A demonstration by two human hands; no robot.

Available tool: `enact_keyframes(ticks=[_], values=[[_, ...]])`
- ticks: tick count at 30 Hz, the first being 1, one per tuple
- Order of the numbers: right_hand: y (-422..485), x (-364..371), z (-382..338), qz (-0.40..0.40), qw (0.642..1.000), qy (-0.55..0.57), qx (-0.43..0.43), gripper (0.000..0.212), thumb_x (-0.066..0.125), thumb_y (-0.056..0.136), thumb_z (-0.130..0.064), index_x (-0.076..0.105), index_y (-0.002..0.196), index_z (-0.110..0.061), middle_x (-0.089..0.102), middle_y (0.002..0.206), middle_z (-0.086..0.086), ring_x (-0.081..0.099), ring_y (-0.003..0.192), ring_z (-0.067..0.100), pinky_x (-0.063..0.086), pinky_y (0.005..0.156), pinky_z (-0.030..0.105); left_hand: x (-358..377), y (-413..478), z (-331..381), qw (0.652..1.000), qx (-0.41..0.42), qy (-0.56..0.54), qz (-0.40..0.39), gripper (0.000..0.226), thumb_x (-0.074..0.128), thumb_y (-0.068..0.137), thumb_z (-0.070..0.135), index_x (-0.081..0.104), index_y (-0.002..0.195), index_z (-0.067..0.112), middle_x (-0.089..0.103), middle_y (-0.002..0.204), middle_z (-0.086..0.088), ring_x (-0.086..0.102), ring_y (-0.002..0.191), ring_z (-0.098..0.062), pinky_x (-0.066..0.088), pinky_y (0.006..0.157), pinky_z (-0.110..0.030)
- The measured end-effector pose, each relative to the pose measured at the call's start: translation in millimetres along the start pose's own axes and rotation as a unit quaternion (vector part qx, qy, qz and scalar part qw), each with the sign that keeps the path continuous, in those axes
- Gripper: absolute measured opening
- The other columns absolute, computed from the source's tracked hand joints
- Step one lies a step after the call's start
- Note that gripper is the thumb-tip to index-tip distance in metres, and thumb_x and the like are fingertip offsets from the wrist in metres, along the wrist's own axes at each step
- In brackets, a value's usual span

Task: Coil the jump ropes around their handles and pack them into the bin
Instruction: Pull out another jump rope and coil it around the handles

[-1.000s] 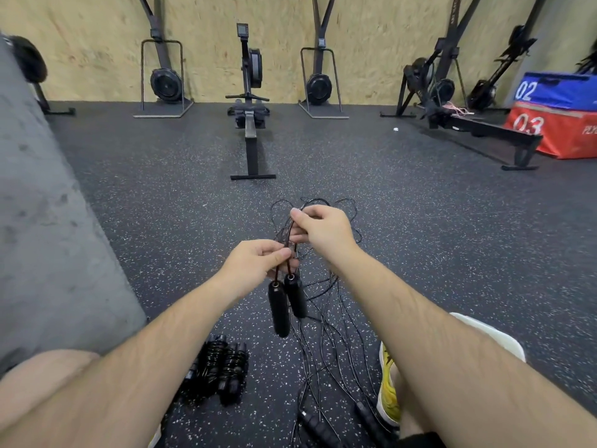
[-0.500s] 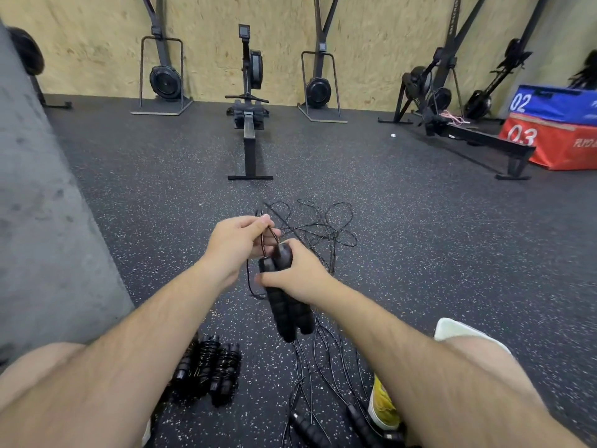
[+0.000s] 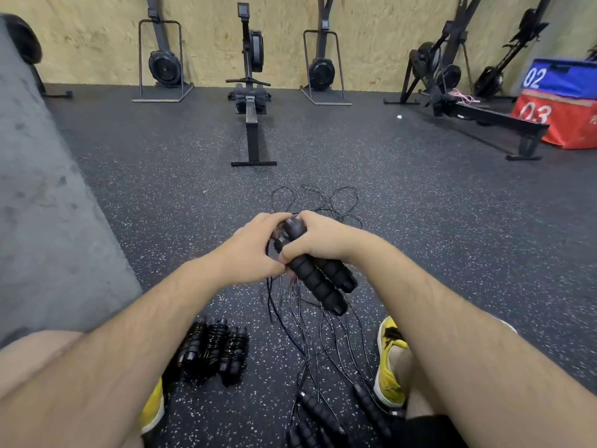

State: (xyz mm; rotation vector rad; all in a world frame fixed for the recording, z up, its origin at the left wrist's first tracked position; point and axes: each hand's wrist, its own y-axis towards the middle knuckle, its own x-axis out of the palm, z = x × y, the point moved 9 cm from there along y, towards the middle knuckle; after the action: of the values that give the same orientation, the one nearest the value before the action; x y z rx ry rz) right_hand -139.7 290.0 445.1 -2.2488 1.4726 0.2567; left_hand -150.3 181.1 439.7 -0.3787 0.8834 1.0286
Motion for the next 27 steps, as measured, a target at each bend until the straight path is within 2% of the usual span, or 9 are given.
enact_keyframes(ticks=[2, 4, 6, 9, 14, 17, 20, 24, 27], values=[[2.0, -6.8, -0.7, 0.028, 0.999, 0.027, -0.009, 0.046, 0.076, 0.072, 0.005, 0.045, 0.105, -0.004, 0.069, 0.093, 0.025, 0.072, 0.074, 0.04, 0.06, 0.071, 0.056, -5.5, 5.2, -11.6, 0.997, -0.06, -0.022, 0.038, 0.092, 0.071, 0.067, 0.029, 0.034, 0.151, 0.025, 0.039, 0.145, -0.006, 0.041, 0.134, -0.02, 0.037, 0.113, -0.041], [5.6, -11.1, -2.3, 0.043, 0.998, 0.046, -0.025, 0.045, 0.08, 0.068, -0.002, 0.053, 0.104, -0.005, 0.069, 0.093, 0.022, 0.071, 0.088, 0.047, 0.057, 0.079, 0.064, -8.4, 5.9, -32.5, 0.975, -0.158, -0.125, 0.094, 0.063, 0.061, 0.081, 0.01, 0.045, 0.141, 0.021, 0.046, 0.138, -0.011, 0.052, 0.117, -0.024, 0.047, 0.095, -0.037], [7.9, -14.4, -2.2, 0.061, 0.995, 0.07, -0.039, 0.045, 0.084, 0.061, -0.011, 0.058, 0.098, -0.009, 0.07, 0.098, 0.021, 0.067, 0.099, 0.049, 0.055, 0.084, 0.065, 1.3, -3.1, -44.2, 0.915, -0.242, -0.299, 0.123, 0.032, 0.049, 0.09, 0.006, 0.054, 0.121, 0.012, 0.061, 0.116, -0.013, 0.062, 0.089, -0.024, 0.05, 0.072, -0.034], [11.0, -21.5, 1.1, 0.098, 0.992, 0.071, -0.039, 0.061, 0.088, 0.051, -0.024, 0.06, 0.103, -0.008, 0.071, 0.108, 0.02, 0.069, 0.101, 0.043, 0.056, 0.085, 0.061, 9.2, -1.1, -31.3, 0.858, -0.233, -0.443, 0.115, 0.018, 0.043, 0.098, 0.013, 0.06, 0.099, 0.007, 0.062, 0.086, -0.011, 0.064, 0.065, -0.021, 0.049, 0.063, -0.034], [9.3, -7.4, 2.8, 0.042, 0.998, 0.018, -0.049, 0.046, 0.083, 0.063, -0.021, 0.062, 0.103, -0.008, 0.074, 0.101, 0.013, 0.072, 0.095, 0.032, 0.057, 0.091, 0.049, 27.9, 9.2, -4.7, 0.855, -0.185, -0.483, 0.02, 0.057, 0.052, 0.096, 0.06, 0.067, 0.115, 0.008, 0.065, 0.098, -0.009, 0.059, 0.086, -0.023, 0.059, 0.081, -0.042], [4.2, 9.2, 1.9, -0.052, 0.995, 0.083, -0.037, 0.015, 0.064, 0.087, -0.011, 0.061, 0.101, -0.009, 0.068, 0.095, 0.011, 0.068, 0.087, 0.025, 0.057, 0.088, 0.04, 30.8, 7.9, -7.2, 0.864, -0.193, -0.463, 0.046, 0.043, 0.064, 0.096, 0.041, 0.064, 0.114, 0.001, 0.067, 0.102, -0.024, 0.061, 0.092, -0.032, 0.06, 0.074, -0.045], [10.5, -10.8, 20.5, -0.015, 0.988, 0.143, 0.056, 0.032, 0.054, 0.079, -0.034, 0.057, 0.097, -0.009, 0.058, 0.089, 0.013, 0.06, 0.076, 0.028, 0.058, 0.085, 0.046, 26.2, 5.3, -6.6, 0.872, -0.19, -0.446, 0.063, 0.016, 0.063, 0.096, 0.024, 0.067, 0.096, 0.009, 0.063, 0.097, -0.022, 0.06, 0.087, -0.032, 0.059, 0.076, -0.062], [18.7, -12.9, 34.7, 0.068, 0.978, 0.144, 0.136, 0.041, 0.041, 0.093, -0.045, 0.054, 0.074, -0.01, 0.044, 0.064, 0.003, 0.038, 0.052, 0.016, 0.045, 0.057, 0.027, 27.2, -6.6, -1.1, 0.889, -0.184, -0.416, 0.05, 0.014, 0.055, 0.1, 0.014, 0.066, 0.105, 0.007, 0.067, 0.097, -0.018, 0.064, 0.072, -0.022, 0.058, 0.053, -0.036], [29.6, 8.5, 46.7, 0.062, 0.969, 0.151, 0.186, 0.051, 0.043, 0.094, -0.066, 0.05, 0.082, -0.017, 0.045, 0.059, -0.003, 0.037, 0.046, 0.011, 0.038, 0.053, 0.021, 37.5, -17.9, -2.5, 0.931, -0.177, -0.32, 0.0, 0.014, 0.053, 0.098, 0.014, 0.063, 0.104, 0.006, 0.065, 0.092, -0.022, 0.062, 0.074, -0.026, 0.061, 0.062, -0.045]])
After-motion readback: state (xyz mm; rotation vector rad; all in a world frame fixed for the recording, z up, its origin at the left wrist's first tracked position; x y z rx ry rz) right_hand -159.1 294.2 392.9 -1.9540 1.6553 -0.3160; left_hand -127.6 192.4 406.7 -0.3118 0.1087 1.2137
